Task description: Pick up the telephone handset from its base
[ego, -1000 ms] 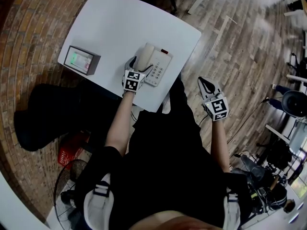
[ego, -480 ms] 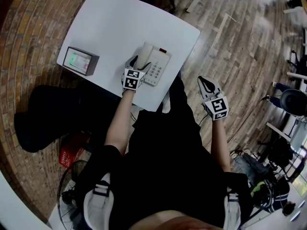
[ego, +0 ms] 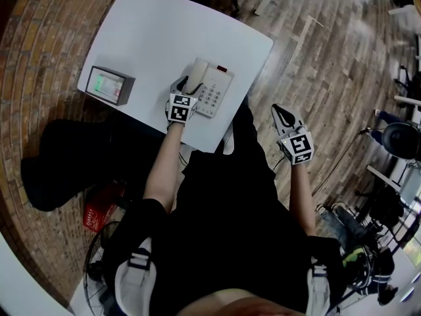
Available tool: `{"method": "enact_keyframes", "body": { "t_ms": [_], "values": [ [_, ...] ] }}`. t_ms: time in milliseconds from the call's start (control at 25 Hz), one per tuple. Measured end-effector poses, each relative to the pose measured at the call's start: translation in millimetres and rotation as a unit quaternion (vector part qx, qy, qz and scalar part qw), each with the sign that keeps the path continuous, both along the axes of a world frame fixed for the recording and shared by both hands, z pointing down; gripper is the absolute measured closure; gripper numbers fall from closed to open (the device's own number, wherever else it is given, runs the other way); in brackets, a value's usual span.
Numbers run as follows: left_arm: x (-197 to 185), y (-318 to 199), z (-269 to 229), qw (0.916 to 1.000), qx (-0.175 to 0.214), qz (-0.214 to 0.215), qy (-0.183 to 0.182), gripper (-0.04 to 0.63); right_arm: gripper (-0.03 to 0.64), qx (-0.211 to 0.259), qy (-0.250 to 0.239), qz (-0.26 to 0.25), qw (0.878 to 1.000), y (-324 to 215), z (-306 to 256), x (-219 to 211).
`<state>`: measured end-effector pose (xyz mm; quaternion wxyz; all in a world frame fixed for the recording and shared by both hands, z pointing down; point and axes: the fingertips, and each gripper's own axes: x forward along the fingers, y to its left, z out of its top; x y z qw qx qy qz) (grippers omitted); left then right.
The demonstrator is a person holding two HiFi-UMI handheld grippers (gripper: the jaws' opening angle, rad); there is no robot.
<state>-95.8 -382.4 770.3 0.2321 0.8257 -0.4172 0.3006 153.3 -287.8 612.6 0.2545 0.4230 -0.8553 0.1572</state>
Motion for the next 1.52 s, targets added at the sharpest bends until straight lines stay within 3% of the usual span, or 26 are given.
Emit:
{"method": "enact_keyframes", "body": {
  "t_ms": [1000, 1520],
  "values": [
    [-2, 4, -9, 0.9996, 0.013, -0.02, -0.012, 0.38, 0.618, 0.02, 0.002, -0.002, 1.0, 3, -11, 3],
    [-8, 8, -34, 0.9985, 0.045, -0.032, -0.004, 0.38, 0.618, 0.031, 0.0, -0.007, 1.0, 18, -22, -5]
  ]
}}
